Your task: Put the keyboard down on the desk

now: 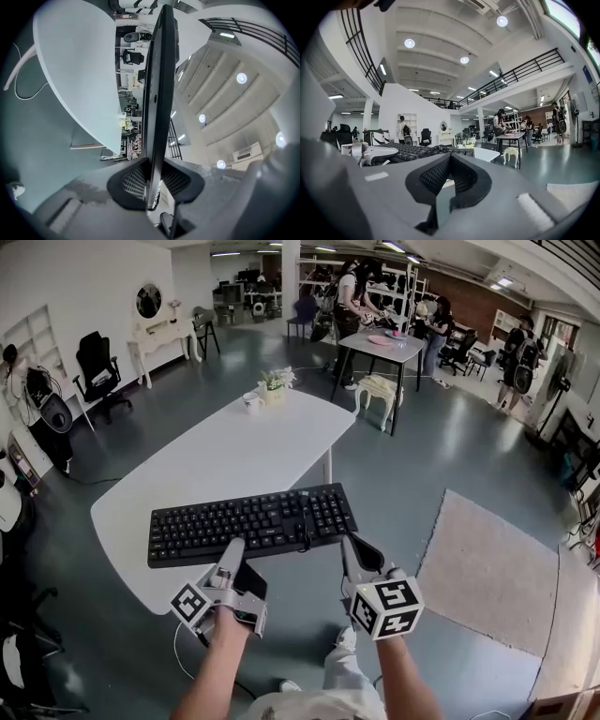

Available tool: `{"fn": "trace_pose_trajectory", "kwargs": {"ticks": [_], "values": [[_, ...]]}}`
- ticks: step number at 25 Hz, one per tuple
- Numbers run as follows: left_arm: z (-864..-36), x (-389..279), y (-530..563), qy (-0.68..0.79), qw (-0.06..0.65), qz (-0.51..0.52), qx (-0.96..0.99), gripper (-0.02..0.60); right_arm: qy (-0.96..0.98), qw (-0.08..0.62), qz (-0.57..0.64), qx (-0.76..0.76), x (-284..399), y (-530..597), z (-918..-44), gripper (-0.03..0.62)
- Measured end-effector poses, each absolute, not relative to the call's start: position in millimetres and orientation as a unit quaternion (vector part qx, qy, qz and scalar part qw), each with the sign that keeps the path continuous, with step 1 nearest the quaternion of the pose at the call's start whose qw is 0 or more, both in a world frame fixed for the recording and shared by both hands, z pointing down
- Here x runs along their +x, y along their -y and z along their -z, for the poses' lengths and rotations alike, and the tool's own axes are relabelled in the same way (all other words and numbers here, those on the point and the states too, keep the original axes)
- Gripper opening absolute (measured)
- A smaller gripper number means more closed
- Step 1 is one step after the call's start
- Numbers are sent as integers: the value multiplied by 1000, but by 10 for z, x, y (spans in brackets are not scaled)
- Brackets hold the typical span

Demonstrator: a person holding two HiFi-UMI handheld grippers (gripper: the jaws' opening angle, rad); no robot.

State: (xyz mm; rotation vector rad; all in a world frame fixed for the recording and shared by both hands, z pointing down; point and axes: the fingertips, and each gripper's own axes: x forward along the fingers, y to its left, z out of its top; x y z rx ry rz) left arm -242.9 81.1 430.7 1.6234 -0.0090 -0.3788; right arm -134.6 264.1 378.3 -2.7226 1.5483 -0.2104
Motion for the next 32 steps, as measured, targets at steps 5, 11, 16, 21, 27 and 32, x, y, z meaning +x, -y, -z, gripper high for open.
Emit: {"fn": "trace_pose_trajectory", "kwargs": {"ticks": [5, 11, 16, 21, 27, 32], "values": [[-4336, -2047, -760, 10, 669, 173, 722, 92, -504, 5, 70, -861, -958, -2567, -3851, 0], [-4302, -1391, -627, 23, 669, 184, 720, 92, -525, 4, 72, -848, -262, -2356, -3807, 0], [-4284, -840, -553, 39, 666, 192, 720, 92, -541, 4, 75, -838, 375, -2235, -3767, 0], [-4224, -418, -541, 58, 663, 204, 718, 92, -561, 4, 80, -824, 880, -2166, -3734, 0], [-4226, -150, -482, 87, 652, 222, 720, 92, -596, 8, 79, -799, 1244, -1990, -3739, 0], [-4233, -73, -473, 113, 643, 235, 720, 92, -625, 12, 78, -777, 1396, -1842, -3746, 0]]}}
